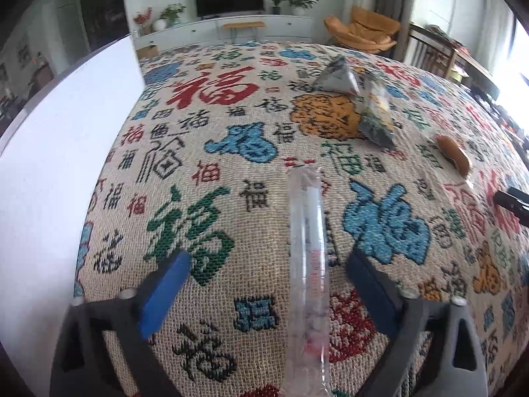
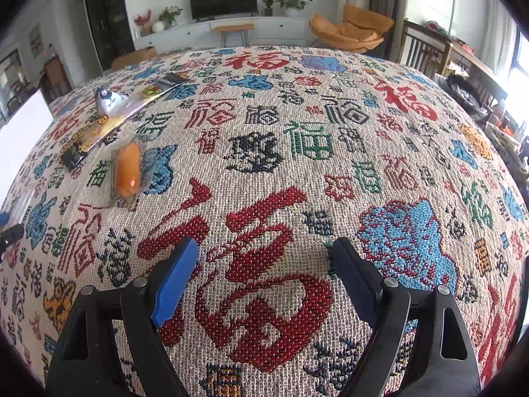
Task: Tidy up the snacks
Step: 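Grasp the orange sausage snack with the right gripper while the left holds the clear stick, then carry both snacks over the white box and open both grippers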
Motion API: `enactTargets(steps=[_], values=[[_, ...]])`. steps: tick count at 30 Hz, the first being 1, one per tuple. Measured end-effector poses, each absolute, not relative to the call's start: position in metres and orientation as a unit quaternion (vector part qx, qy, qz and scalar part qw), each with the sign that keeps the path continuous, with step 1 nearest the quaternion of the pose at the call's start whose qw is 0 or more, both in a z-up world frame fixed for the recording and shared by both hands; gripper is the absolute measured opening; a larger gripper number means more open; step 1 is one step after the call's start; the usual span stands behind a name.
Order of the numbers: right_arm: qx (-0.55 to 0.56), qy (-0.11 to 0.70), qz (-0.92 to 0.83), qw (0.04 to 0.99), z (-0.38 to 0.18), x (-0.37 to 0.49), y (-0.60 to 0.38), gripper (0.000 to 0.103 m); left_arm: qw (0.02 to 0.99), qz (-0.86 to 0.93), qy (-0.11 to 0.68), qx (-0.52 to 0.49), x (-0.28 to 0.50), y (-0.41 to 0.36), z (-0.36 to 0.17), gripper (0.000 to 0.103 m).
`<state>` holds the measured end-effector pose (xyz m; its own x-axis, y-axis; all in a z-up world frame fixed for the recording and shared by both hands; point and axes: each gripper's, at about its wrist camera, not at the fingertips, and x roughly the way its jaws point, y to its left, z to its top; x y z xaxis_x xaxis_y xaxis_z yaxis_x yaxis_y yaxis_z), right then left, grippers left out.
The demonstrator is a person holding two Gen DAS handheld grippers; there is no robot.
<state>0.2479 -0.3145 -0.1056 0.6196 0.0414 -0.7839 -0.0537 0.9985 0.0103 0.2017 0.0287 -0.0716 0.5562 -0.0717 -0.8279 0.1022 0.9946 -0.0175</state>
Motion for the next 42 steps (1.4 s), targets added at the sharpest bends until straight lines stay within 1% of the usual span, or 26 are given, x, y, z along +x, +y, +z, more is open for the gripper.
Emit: enactTargets(steps=[1,2,3,4,7,10,11,13,14,15,16,17,18,20,24,28,31,33,35,38,42], values=[[-0.004,0.438,0.034,0.898,-0.105,0.249,-0.315,0.090,0.881,-0.061,0.468,0.019,0.201,0.028,-0.068,0.044],[-0.012,0.452,0.044,0.891,-0.104,0.254,-0.314,0.089,0.878,-0.077,0.472,0.018,0.200,0.027,-0.064,0.031],[-0.019,0.474,0.053,0.879,-0.100,0.261,-0.313,0.086,0.876,-0.081,0.476,0.015,0.199,0.027,-0.062,0.018],[-0.005,0.488,0.060,0.871,-0.094,0.267,-0.313,0.086,0.874,-0.080,0.479,0.006,0.197,0.031,-0.061,0.018],[0.083,0.473,0.111,0.870,-0.063,0.281,-0.301,0.086,0.873,-0.090,0.477,-0.048,0.186,0.041,-0.061,0.018],[0.056,0.482,0.141,0.863,-0.048,0.301,-0.257,0.085,0.872,-0.098,0.474,-0.070,0.170,0.045,-0.059,0.018],[0.028,0.490,0.140,0.860,-0.050,0.308,-0.239,0.082,0.873,-0.100,0.471,-0.075,0.161,0.046,-0.057,0.018],[-0.024,0.512,0.131,0.849,-0.058,0.324,-0.208,0.069,0.875,-0.100,0.465,-0.084,0.146,0.050,-0.055,0.018],[-0.038,0.523,0.130,0.841,-0.065,0.330,-0.199,0.038,0.875,-0.101,0.463,-0.094,0.137,0.054,-0.054,0.018],[-0.051,0.538,0.121,0.832,-0.074,0.335,-0.194,0.029,0.875,-0.102,0.462,-0.101,0.130,0.057,-0.053,0.018],[-0.065,0.553,0.101,0.824,-0.083,0.341,-0.190,0.034,0.874,-0.103,0.462,-0.107,0.125,0.060,-0.053,0.018],[-0.068,0.549,0.095,0.828,-0.086,0.343,-0.189,0.036,0.873,-0.103,0.463,-0.111,0.121,0.063,-0.053,0.018],[-0.071,0.546,0.090,0.830,-0.086,0.345,-0.189,0.034,0.873,-0.103,0.464,-0.114,0.118,0.066,-0.052,0.018],[-0.046,0.553,0.098,0.826,-0.085,0.347,-0.193,0.023,0.872,-0.106,0.461,-0.123,0.115,0.069,-0.051,0.018],[0.005,0.566,0.095,0.819,-0.078,0.343,-0.212,0.023,0.871,-0.118,0.453,-0.146,0.114,0.071,-0.044,0.018],[0.097,0.555,0.104,0.820,-0.062,0.330,-0.238,0.023,0.873,-0.133,0.442,-0.158,0.113,0.068,-0.033,0.018],[0.094,0.555,0.109,0.820,-0.050,0.319,-0.238,0.022,0.873,-0.141,0.435,-0.169,0.111,0.068,-0.022,0.018],[0.084,0.544,0.124,0.826,-0.038,0.312,-0.230,0.022,0.874,-0.146,0.427,-0.179,0.110,0.070,-0.014,0.018],[0.096,0.525,0.156,0.831,-0.022,0.306,-0.221,0.022,0.880,-0.148,0.412,-0.184,0.106,0.075,0.000,0.018],[0.093,0.488,0.197,0.845,0.007,0.290,-0.201,0.022,0.889,-0.143,0.395,-0.184,0.101,0.083,0.017,0.018],[0.091,0.461,0.226,0.854,0.028,0.273,-0.183,0.022,0.894,-0.133,0.380,-0.196,0.093,0.098,0.031,0.018]])
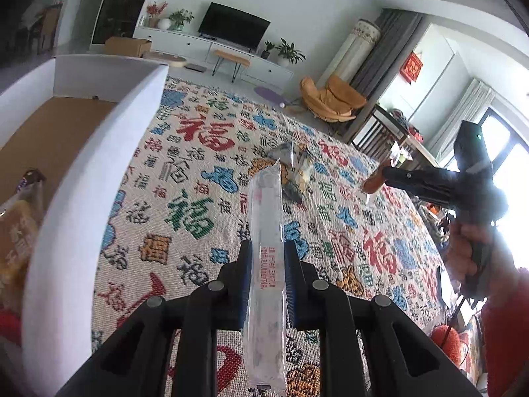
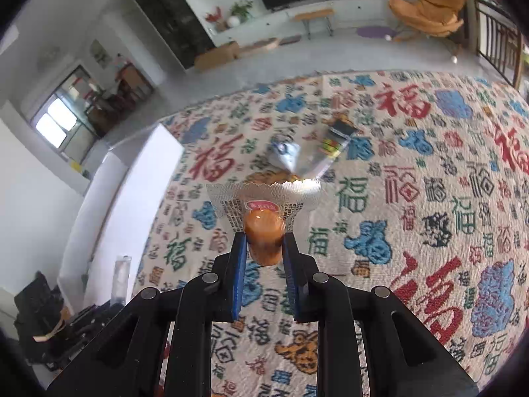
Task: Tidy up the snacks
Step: 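Carry both snacks over the white box and open both grippers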
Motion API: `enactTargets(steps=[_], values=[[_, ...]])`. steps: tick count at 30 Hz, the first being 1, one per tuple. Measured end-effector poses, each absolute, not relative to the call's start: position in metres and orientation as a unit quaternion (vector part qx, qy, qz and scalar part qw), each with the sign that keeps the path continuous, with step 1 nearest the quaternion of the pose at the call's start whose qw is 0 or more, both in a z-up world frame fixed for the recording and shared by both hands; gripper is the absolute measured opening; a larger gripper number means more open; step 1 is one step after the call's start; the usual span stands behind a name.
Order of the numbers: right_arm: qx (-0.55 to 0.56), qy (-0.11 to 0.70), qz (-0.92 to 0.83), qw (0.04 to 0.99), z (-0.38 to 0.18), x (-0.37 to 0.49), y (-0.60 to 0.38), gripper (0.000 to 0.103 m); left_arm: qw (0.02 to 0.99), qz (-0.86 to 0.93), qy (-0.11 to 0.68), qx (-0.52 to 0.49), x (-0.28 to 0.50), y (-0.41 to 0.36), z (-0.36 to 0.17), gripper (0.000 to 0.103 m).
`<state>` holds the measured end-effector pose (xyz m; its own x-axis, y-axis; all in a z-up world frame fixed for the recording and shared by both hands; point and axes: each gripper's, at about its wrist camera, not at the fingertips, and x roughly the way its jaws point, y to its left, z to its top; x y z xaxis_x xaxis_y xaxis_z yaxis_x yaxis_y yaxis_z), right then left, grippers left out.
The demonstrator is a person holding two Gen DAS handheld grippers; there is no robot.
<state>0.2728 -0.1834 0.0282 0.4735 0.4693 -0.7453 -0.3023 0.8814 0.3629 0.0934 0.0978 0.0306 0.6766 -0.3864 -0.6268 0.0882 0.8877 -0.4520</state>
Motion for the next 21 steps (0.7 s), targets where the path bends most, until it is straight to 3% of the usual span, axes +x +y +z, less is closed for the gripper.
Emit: enactTargets(steps=[9,15,16,17,18,19,21], values=[[0.023,0.386,0.351,0.853,0.097,0.217,-0.097,0.022,0.910,-0.080,0.318,-0.252,0.070,0.187,0.088,0.018],[0.044,0.376,0.479,0.792,0.135,0.189,0.015,0.024,0.928,0.044,0.302,-0.215,0.050,0.276,0.115,0.020],[0.047,0.384,0.494,0.779,0.135,0.185,0.039,0.026,0.929,0.080,0.296,-0.207,0.047,0.290,0.116,0.035],[0.047,0.390,0.497,0.774,0.134,0.182,0.054,0.035,0.928,0.111,0.292,-0.204,0.044,0.303,0.116,0.050],[0.047,0.395,0.503,0.768,0.133,0.180,0.071,0.058,0.924,0.140,0.292,-0.205,0.041,0.316,0.116,0.084],[0.046,0.396,0.512,0.761,0.131,0.176,0.084,0.065,0.920,0.163,0.287,-0.211,0.037,0.326,0.116,0.094],[0.047,0.388,0.524,0.757,0.130,0.170,0.094,0.066,0.919,0.193,0.257,-0.227,0.020,0.344,0.115,0.096]])
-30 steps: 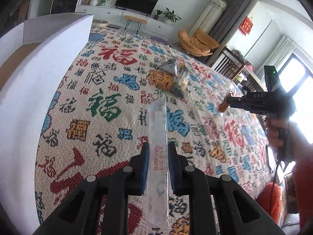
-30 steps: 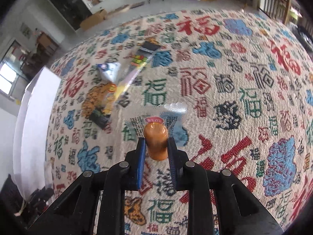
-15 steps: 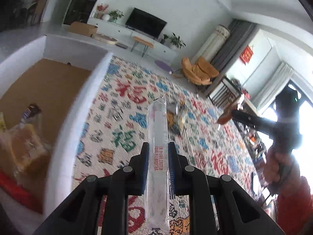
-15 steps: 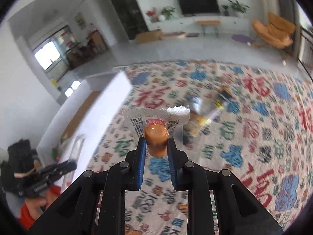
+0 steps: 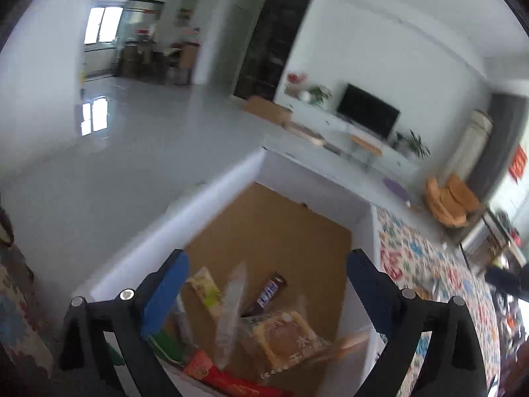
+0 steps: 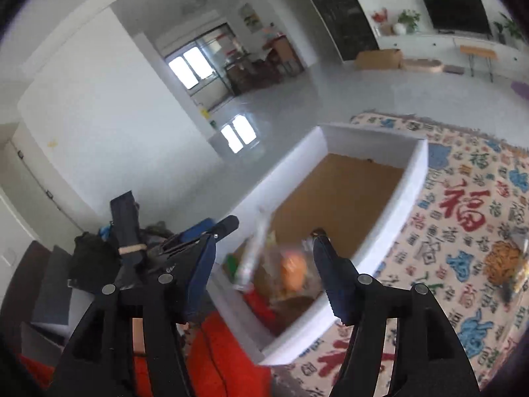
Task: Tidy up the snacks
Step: 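Carry both snacks over the white box and open both grippers, then withdraw both open grippers from the box back over the cloth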
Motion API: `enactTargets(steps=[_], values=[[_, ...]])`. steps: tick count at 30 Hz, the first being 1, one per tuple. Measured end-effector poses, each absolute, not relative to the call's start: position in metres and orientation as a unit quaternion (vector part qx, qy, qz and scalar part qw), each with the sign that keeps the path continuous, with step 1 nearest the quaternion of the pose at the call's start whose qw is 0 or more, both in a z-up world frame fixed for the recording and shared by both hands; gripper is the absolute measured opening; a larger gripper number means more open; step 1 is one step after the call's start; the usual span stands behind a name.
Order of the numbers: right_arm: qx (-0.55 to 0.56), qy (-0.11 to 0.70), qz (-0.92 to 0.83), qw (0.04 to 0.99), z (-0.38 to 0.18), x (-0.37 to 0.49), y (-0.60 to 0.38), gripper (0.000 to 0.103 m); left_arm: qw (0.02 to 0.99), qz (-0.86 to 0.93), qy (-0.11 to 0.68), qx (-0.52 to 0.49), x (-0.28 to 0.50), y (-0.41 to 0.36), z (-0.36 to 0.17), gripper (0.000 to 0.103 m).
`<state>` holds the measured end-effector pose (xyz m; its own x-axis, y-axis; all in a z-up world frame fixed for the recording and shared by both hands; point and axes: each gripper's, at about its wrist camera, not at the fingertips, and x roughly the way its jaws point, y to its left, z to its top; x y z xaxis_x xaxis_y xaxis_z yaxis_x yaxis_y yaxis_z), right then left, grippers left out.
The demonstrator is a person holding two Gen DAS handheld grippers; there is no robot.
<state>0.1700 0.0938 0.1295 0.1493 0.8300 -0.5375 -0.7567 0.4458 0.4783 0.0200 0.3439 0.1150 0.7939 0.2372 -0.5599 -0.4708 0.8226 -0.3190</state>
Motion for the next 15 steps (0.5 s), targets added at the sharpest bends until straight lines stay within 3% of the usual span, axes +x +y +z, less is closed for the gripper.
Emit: enactTargets(steps=[7,15], values=[[-0.010,0.366,0.418,0.831,0.085,0.185,0.030,0.073,0.911,0.164,0.275,-0.260,0.023,0.322,0.087,0.096],[-0.131,0.414,0.120,0.893,-0.057,0.225,-0.147,0.073,0.931,-0.021,0.330,-0.156,0.080,0.162,0.086,0.097]])
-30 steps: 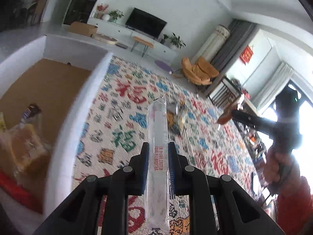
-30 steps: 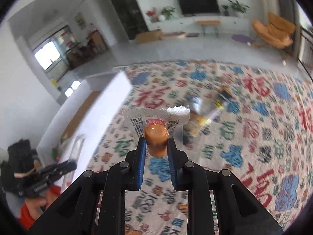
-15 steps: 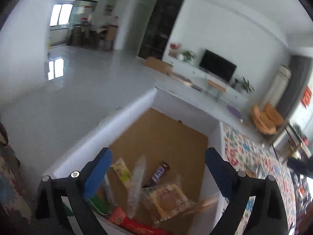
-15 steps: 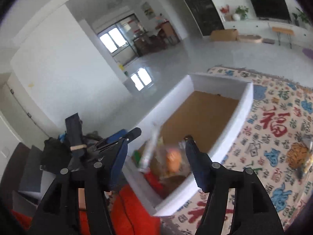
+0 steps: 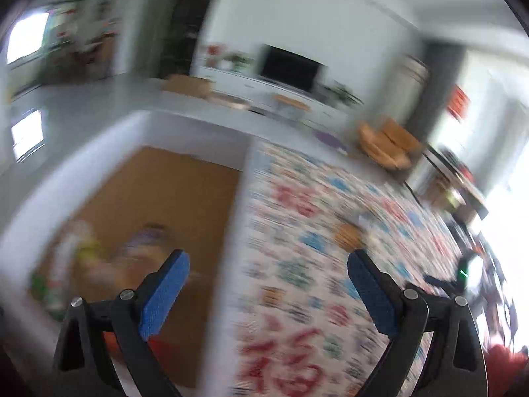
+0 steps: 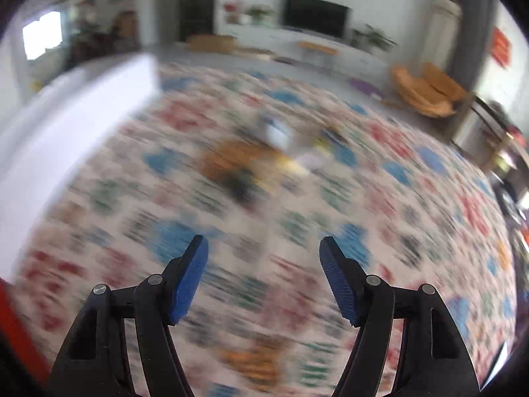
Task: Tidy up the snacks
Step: 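Withdraw both open grippers from the box back over the cloth, then grasp the Astavt candy stick with the right gripper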
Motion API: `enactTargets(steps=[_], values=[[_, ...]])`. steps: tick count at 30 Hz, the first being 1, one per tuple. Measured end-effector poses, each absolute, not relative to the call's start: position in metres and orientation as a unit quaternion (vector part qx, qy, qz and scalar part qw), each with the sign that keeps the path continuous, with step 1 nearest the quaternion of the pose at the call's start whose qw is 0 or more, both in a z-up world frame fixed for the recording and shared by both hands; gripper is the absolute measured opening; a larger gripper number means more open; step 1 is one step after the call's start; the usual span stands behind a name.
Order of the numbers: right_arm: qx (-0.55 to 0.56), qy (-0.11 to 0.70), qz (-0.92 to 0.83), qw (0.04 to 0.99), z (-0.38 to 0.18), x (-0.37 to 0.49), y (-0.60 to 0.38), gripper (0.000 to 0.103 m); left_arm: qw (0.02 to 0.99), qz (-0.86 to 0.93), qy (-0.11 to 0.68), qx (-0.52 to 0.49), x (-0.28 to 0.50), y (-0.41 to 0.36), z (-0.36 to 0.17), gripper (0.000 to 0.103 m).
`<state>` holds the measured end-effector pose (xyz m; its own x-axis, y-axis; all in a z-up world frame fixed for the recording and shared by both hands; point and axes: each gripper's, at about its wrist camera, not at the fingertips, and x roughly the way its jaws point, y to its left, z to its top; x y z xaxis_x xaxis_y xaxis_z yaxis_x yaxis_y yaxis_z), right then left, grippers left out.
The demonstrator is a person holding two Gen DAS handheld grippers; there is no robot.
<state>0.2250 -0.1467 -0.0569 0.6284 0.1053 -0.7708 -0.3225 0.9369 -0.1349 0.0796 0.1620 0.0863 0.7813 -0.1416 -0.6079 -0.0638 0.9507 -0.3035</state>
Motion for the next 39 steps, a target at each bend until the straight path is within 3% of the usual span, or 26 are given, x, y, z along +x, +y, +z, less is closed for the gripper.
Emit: enactTargets(steps=[3,7,12,22,39], values=[[-0.110,0.430,0.047,0.895,-0.084,0.228,-0.214,0.073,0.921,-0.075,0.363,-0.121,0.095,0.101,0.072,0.098],[-0.058,0.429,0.014,0.901,-0.100,0.226,-0.273,0.074,0.894,-0.118,0.428,-0.059,0.135,0.026,0.011,0.098],[-0.005,0.433,0.008,0.901,-0.104,0.234,-0.295,0.078,0.877,-0.087,0.472,-0.019,0.169,0.003,-0.049,0.098],[-0.007,0.435,0.003,0.901,-0.103,0.228,-0.290,0.083,0.886,-0.022,0.463,-0.022,0.214,0.037,-0.064,0.098],[-0.005,0.436,-0.002,0.900,-0.104,0.228,-0.291,0.085,0.890,-0.001,0.455,-0.002,0.213,0.036,-0.070,0.103]])
